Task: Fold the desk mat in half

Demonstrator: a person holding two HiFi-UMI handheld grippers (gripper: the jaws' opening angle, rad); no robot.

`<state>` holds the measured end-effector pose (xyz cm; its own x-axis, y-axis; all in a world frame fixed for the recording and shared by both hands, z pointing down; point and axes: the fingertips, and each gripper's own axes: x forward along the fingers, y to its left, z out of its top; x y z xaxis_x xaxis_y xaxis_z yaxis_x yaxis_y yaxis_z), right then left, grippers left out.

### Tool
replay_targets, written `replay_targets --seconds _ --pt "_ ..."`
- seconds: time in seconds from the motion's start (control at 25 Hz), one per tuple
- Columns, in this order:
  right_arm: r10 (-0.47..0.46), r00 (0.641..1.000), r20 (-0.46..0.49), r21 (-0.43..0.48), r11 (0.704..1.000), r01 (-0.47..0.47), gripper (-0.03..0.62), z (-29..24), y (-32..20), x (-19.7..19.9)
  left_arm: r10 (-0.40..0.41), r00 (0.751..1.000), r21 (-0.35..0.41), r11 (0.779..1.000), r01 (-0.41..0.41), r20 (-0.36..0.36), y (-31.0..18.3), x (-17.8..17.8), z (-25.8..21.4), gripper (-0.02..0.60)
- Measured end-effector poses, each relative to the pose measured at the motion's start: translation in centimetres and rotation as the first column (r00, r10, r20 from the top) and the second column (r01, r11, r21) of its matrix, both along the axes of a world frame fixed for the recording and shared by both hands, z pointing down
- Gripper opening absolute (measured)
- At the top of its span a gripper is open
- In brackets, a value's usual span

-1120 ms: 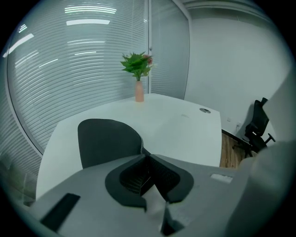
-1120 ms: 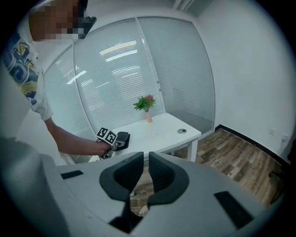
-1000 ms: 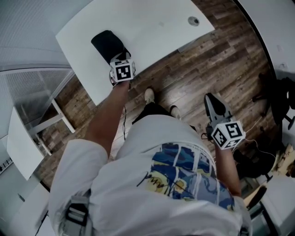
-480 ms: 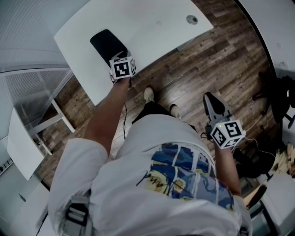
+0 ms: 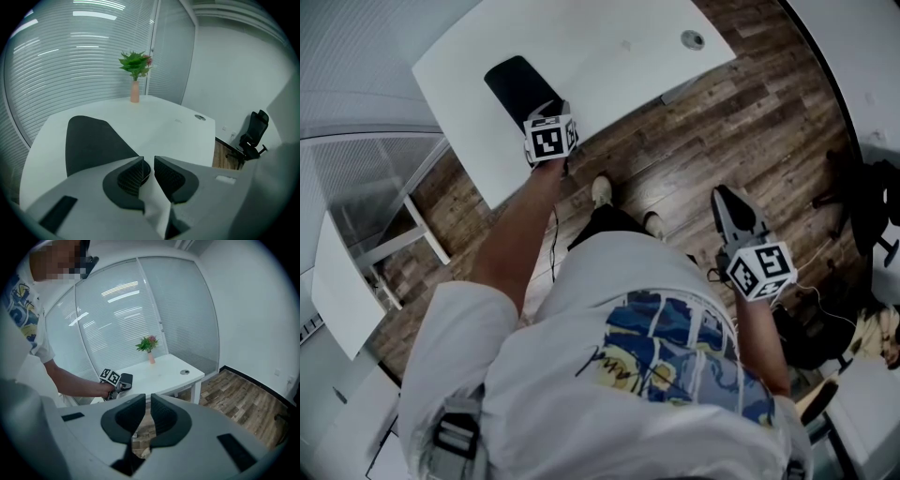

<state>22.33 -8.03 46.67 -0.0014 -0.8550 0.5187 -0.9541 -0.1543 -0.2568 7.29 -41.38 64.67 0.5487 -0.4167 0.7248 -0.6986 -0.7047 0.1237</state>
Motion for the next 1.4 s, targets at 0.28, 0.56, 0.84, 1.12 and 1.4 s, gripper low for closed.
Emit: replay_targets --seconds 0.28,0.56,0.84,1.12,1.4 --pt "-0.025 1.0 -0.001 0.007 1.0 0.025 0.034 -0.1 1.3 0.5 -0.006 1.0 0.022 1.0 0.006 -0.017 1.7 0.3 -1.1 0.069" --pt "-0.072 0.997 -0.008 0.034 0.997 0.073 0.032 -0.8 3.2 0.5 -0.018 0.997 0.04 0.999 0.02 -0.07 5.0 0.3 -3.9 0.069" --pt "-0.139 0.99 -0.008 0.065 0.988 0.139 0.028 -1.2 5.5 0.5 -0.015 0.99 0.055 0.998 0.023 -0.143 10.0 0.6 -8.0 0.067" --pt "-0.248 0.969 -0.008 0.091 0.965 0.248 0.022 -1.5 6.9 -0.3 -0.007 0.974 0.059 0.998 0.021 -0.228 16.0 -0.6 -12.5 0.063" --pt "-0.374 0.927 -0.015 0.102 0.922 0.374 0.015 -1.1 8.8 -2.5 0.018 0.95 0.058 0.998 0.0 -0.313 24.0 -2.7 -16.4 0.044"
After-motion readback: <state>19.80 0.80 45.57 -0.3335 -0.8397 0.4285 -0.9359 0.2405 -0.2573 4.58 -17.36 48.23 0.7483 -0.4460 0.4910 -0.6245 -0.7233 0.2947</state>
